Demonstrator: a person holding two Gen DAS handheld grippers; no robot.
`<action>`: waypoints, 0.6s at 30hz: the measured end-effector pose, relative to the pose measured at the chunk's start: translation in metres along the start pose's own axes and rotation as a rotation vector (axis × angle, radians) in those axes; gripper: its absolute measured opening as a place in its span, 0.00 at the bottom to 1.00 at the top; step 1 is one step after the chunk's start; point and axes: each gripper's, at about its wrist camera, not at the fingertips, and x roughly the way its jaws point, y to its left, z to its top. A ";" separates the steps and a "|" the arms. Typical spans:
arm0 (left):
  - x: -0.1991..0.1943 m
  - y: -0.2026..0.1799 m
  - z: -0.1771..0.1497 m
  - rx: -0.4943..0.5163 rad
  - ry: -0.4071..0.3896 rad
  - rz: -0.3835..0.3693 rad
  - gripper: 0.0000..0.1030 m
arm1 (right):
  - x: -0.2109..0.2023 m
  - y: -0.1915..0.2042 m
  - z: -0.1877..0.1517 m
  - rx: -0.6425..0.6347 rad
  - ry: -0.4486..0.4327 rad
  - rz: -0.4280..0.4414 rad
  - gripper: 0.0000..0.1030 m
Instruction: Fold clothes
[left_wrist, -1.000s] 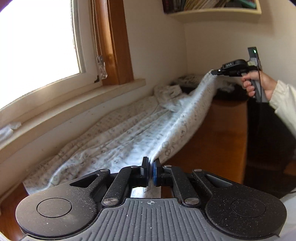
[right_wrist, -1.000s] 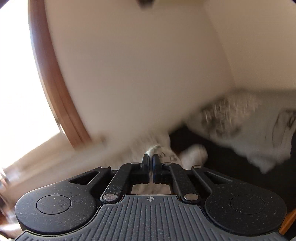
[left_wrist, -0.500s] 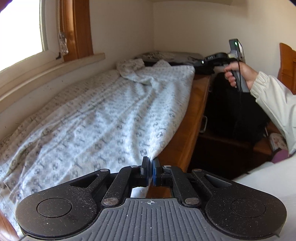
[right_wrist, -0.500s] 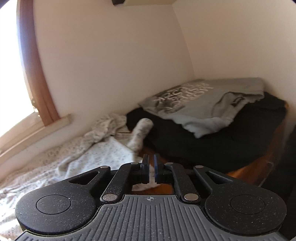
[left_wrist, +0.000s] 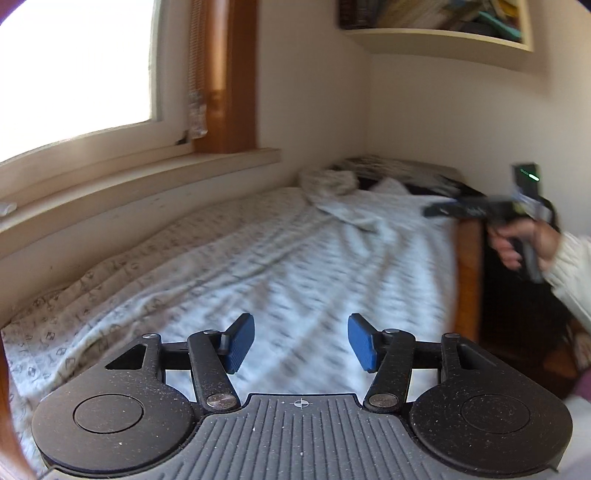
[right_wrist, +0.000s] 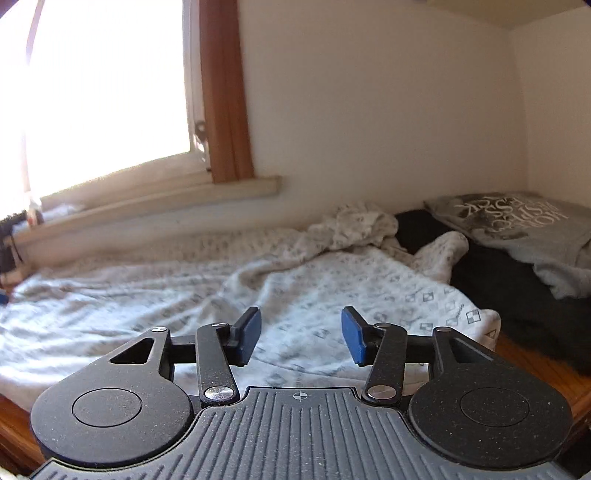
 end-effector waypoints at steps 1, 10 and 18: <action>0.006 0.004 -0.001 -0.008 0.007 -0.001 0.59 | 0.003 -0.005 0.000 0.009 0.006 -0.016 0.48; 0.021 0.023 -0.010 -0.062 0.077 -0.011 0.62 | -0.008 -0.034 -0.019 -0.008 0.059 -0.113 0.45; 0.024 0.031 -0.015 -0.086 0.142 -0.002 0.69 | -0.005 -0.031 -0.013 -0.025 0.083 -0.173 0.46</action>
